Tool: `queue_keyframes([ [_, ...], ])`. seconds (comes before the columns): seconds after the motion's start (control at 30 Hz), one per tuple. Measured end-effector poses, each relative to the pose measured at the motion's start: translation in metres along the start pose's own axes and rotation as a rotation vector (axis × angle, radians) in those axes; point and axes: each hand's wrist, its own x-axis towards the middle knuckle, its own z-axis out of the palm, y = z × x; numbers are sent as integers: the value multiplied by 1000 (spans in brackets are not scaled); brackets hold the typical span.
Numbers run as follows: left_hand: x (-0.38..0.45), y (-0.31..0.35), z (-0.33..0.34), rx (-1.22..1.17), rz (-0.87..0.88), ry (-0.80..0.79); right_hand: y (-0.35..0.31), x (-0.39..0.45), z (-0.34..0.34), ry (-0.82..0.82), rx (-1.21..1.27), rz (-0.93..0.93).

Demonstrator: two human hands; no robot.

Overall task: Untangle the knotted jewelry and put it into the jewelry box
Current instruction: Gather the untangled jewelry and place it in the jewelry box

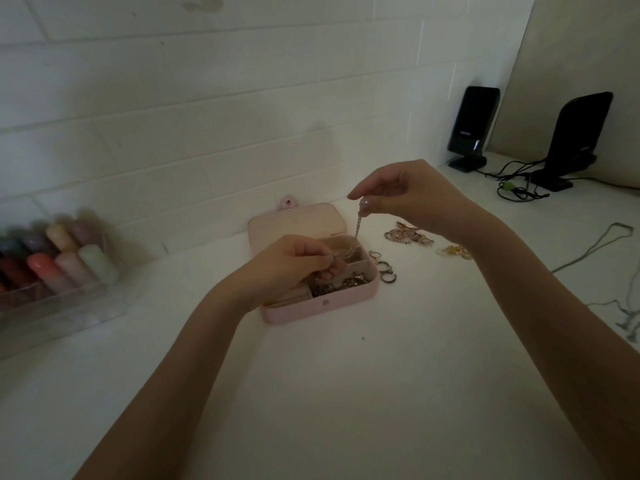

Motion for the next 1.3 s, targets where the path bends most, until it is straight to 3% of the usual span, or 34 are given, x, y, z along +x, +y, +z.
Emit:
queue_keyframes([
  [0.13,-4,6,-4,342,41,64,-6,-2,5,-61,42,-33],
  [0.23,-3,7,2,216,110,228,-11,-4,12,-82,77,-71],
  [0.3,-3,7,12,19,97,176,-13,-4,15,-84,73,-89],
  [0.4,-3,4,22,10,144,173,-11,-4,12,-76,17,-61],
  [0.57,-2,-1,23,352,194,360,3,-2,1,-132,-248,90],
  [0.73,-4,0,22,850,180,282,9,-1,21,-321,-464,146],
  [0.8,-3,-1,21,926,176,250,12,-2,26,-378,-522,151],
  [0.93,2,-13,26,796,308,244,18,-6,28,-410,-555,139],
  [1.0,4,-19,28,752,269,290,22,-11,28,-410,-545,107],
  [1.17,10,-27,37,702,207,176,30,-32,27,-315,-488,85],
  [1.3,-8,-21,56,679,212,178,28,-58,22,-292,-471,73],
])
